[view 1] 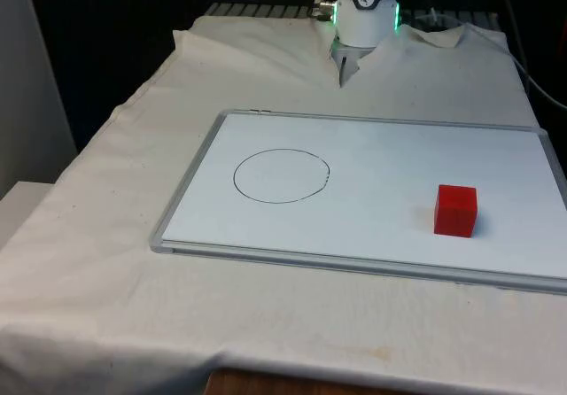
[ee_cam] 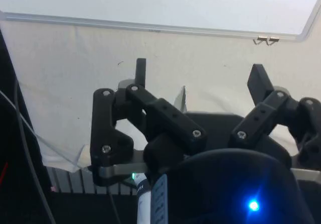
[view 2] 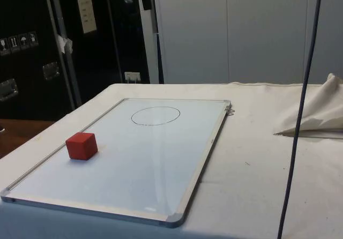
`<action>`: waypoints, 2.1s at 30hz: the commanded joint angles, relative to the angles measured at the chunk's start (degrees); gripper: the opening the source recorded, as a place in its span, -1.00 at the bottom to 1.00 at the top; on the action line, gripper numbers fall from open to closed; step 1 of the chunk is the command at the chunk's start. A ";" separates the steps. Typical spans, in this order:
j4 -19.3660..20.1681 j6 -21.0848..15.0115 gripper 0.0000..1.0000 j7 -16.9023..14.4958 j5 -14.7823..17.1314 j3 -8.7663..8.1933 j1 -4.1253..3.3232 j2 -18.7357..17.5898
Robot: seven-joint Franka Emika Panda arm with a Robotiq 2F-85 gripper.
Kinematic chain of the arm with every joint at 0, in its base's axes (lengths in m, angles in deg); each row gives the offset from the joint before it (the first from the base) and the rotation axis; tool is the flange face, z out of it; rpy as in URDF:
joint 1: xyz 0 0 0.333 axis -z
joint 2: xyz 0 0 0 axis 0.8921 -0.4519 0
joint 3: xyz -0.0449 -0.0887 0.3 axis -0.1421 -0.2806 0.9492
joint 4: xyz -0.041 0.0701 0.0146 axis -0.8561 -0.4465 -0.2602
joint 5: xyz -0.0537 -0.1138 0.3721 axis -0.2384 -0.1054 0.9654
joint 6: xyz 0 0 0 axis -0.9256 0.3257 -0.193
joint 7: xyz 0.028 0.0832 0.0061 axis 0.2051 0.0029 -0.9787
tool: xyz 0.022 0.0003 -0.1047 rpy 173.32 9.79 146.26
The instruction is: Push the cube into the marked area.
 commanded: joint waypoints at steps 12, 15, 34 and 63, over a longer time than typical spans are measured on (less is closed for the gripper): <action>-0.52 0.23 -0.15 0.40 -0.29 0.17 -0.17 -0.46; -0.52 0.23 -0.44 0.40 -0.34 0.17 -0.17 -0.46; -1.49 -4.41 -1.00 6.07 -0.29 5.73 -0.86 -2.29; -16.21 -7.79 -1.00 15.13 -4.98 13.41 -2.29 -19.65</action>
